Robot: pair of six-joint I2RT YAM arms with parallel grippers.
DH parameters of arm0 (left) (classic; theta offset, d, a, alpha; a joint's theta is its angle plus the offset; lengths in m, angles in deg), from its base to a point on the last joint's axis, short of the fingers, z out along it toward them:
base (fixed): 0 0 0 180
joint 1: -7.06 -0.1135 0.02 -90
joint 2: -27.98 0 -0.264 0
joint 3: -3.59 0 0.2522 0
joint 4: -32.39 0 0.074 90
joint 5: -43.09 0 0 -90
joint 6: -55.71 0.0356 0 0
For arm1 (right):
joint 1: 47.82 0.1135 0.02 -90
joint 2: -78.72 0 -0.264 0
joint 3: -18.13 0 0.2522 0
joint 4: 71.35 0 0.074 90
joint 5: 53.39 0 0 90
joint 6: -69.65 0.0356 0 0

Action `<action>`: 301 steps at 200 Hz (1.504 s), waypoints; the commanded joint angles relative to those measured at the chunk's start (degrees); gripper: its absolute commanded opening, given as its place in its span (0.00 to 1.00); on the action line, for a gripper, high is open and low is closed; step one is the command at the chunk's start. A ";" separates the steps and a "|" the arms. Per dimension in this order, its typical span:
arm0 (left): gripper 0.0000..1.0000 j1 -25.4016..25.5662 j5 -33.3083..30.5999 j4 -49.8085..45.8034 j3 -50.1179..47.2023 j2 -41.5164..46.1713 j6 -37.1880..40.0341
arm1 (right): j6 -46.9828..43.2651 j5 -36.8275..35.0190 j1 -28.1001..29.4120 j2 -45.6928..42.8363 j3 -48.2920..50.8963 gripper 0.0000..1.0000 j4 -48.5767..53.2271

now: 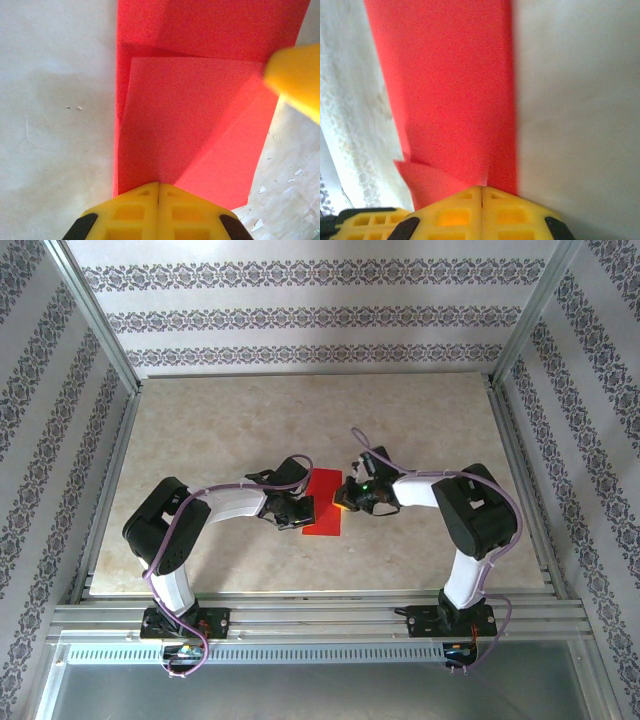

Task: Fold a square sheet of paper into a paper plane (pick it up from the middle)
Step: Fold the triangle a second time at the center of the table.

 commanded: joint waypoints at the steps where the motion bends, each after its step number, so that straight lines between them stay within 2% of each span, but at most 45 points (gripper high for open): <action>1: 0.00 0.24 -0.52 -4.91 -2.11 -1.70 -0.93 | -2.87 -3.93 -4.81 0.53 0.67 0.02 1.53; 37: 0.00 0.23 0.01 -4.76 -1.00 -1.97 -0.54 | -4.72 -6.55 -6.02 -4.55 -1.28 0.02 5.66; 74: 0.00 0.23 0.51 -4.57 0.32 -2.06 -0.09 | -2.29 -6.80 -1.57 -9.87 2.32 0.03 5.54; 111: 0.00 0.24 0.13 -4.83 0.33 -2.52 0.01 | 1.23 -7.80 6.14 -6.76 0.70 0.03 4.96; 140: 0.00 0.23 0.00 -4.75 0.17 -2.84 -0.28 | 1.40 -8.28 8.39 -2.62 -2.09 0.03 5.31; 183: 0.00 0.23 -0.09 -4.92 -0.34 -2.54 -0.37 | 0.43 -9.35 7.67 0.66 -3.72 0.03 7.23; 208: 0.00 0.23 -0.13 -5.25 -0.79 -2.37 -0.29 | 1.77 -11.00 3.16 1.15 -2.75 0.02 7.74; 245: 0.00 0.23 -0.05 -5.27 -0.50 -2.14 0.28 | 0.65 -14.60 -0.83 -1.34 -4.95 0.03 12.00; 285: 0.00 0.15 2.21 -3.14 2.50 0.11 0.89 | 1.90 -11.28 -0.59 -6.67 -3.49 0.10 10.58; 301: 0.10 0.14 2.75 -1.33 3.60 2.13 0.68 | 4.28 -10.45 -0.46 -9.54 -1.04 0.14 9.54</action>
